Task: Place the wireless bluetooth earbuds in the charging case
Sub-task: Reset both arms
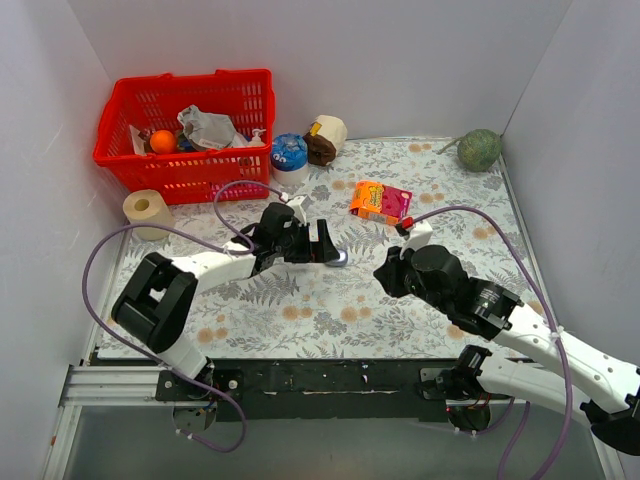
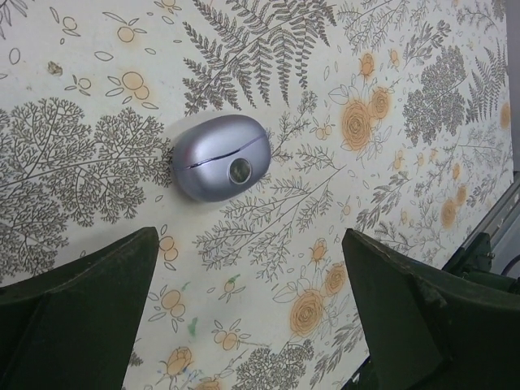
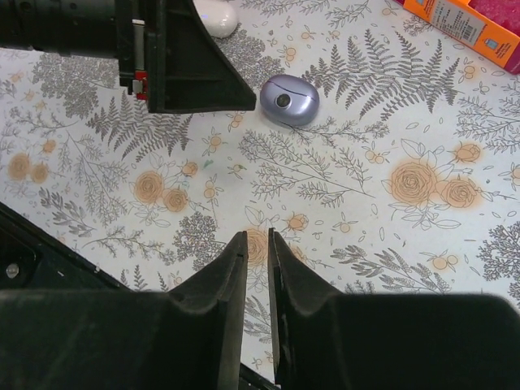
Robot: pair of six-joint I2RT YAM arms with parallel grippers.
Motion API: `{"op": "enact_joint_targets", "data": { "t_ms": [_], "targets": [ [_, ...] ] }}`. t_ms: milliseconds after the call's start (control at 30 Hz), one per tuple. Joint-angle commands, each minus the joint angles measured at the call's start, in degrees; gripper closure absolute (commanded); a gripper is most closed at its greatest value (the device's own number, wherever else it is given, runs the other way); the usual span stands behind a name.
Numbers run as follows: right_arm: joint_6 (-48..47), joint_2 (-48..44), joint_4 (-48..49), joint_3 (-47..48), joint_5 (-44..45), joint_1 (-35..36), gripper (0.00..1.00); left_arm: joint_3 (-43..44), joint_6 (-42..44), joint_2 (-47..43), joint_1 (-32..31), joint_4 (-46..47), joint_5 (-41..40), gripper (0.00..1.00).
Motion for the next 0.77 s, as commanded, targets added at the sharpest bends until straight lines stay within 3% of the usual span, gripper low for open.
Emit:
{"op": "enact_joint_targets", "data": {
  "t_ms": [0, 200, 300, 433, 567, 700, 733],
  "targets": [
    [-0.55, -1.79, -0.05, 2.06, 2.1, -0.21, 0.76, -2.12, 1.38, -6.72, 0.03, -3.11, -4.24, 0.02],
    [-0.38, -2.06, -0.22, 1.89, 1.84, -0.21, 0.75, -3.0, 1.82, -11.2, 0.03, -5.46, -7.31, 0.02],
    [-0.72, -2.67, 0.65, 0.93, 0.79, -0.21, 0.69, -4.75, 1.56, -16.55, 0.12, -7.06, -14.42, 0.02],
    [-1.69, -4.34, 3.37, -2.06, -0.88, -0.21, 0.62, -9.15, -7.81, -24.38, 0.12, -10.9, -33.98, 0.02],
    [-2.92, -4.61, 4.96, -3.82, -0.97, -0.21, 0.58, -4.6, -13.38, -25.45, 0.2, -22.43, -35.97, 0.02],
    [-3.28, -3.64, 6.1, -4.18, -0.53, -0.21, 0.58, -7.56, -8.85, -31.58, 0.12, -20.26, -31.15, 0.02],
    [-2.58, -3.55, 6.37, -4.18, -0.27, -0.21, 0.48, -8.44, -7.51, -35.78, 0.2, -18.86, -30.1, 0.02]
  ]
}}
